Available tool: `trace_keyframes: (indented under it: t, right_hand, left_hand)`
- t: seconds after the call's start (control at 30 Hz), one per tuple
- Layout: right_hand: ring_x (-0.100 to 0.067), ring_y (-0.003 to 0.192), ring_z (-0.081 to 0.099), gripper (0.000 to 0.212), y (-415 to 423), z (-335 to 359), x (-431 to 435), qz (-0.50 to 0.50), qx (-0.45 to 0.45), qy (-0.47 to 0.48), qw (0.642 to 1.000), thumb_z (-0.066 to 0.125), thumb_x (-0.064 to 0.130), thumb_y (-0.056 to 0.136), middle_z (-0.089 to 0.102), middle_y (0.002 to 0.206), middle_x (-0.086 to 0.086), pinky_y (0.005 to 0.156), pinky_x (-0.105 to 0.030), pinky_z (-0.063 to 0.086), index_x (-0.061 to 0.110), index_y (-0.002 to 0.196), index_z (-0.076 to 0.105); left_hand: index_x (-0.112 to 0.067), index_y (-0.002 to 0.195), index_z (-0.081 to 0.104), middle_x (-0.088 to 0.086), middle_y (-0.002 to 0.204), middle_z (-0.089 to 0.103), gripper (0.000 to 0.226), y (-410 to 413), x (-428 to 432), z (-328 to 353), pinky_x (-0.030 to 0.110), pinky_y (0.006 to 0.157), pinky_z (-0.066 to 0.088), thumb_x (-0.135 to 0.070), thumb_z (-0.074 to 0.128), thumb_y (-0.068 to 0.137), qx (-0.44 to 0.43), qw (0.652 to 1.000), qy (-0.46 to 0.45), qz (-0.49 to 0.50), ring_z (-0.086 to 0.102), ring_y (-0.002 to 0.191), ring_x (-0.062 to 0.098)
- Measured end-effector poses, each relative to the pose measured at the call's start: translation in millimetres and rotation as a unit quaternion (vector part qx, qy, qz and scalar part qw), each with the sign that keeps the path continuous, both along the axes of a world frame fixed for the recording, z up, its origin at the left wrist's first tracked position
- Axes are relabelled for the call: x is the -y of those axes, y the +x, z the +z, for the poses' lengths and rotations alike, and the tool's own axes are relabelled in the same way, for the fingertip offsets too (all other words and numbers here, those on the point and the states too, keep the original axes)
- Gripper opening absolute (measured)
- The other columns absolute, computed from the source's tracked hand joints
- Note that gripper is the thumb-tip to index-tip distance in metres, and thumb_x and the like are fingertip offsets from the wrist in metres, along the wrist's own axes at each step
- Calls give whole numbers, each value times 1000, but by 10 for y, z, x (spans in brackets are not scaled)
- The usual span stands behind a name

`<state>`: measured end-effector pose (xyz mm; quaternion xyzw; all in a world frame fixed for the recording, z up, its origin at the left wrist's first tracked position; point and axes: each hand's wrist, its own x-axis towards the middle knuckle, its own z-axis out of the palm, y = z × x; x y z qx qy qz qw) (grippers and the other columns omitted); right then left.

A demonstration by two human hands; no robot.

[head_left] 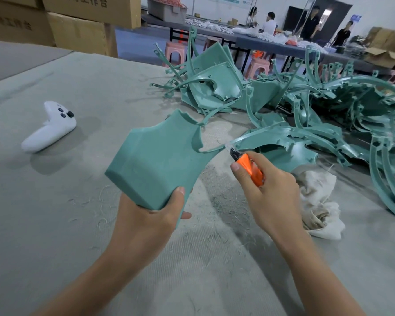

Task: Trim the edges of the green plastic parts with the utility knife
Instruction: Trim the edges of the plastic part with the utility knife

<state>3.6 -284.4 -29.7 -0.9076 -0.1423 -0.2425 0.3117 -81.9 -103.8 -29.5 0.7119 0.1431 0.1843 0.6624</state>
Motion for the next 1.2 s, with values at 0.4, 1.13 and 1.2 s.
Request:
trace_keyframes:
  t: [0.4, 1.13, 1.2]
  right_hand:
    - [-11, 53, 46, 46, 178, -23, 208, -99, 57, -16, 993, 54, 53, 96, 51, 63, 7, 53, -25, 29, 18, 122, 66]
    - [-13, 46, 37, 17, 240, -32, 146, 90, -92, 187, 974, 72, 20, 91, 40, 47, 13, 52, -33, 38, 34, 100, 72]
    - [-10, 44, 34, 14, 255, -41, 161, 93, -89, 179, 975, 72, 19, 90, 40, 45, 13, 50, -27, 35, 32, 96, 74]
  left_hand:
    - [-13, 100, 65, 4, 88, 74, 16, -24, 14, 15, 37, 52, 53, -14, 65, 84, -41, 999, -14, -7, 71, 55, 16]
    - [-11, 91, 66, 17, 84, 71, 8, -29, 0, 78, 23, 46, 49, -10, 65, 83, -57, 997, 17, -46, 70, 52, 15]
    - [-12, 87, 66, 16, 84, 70, 7, -28, 2, 77, 19, 44, 48, -7, 66, 83, -51, 997, 28, -50, 69, 51, 14]
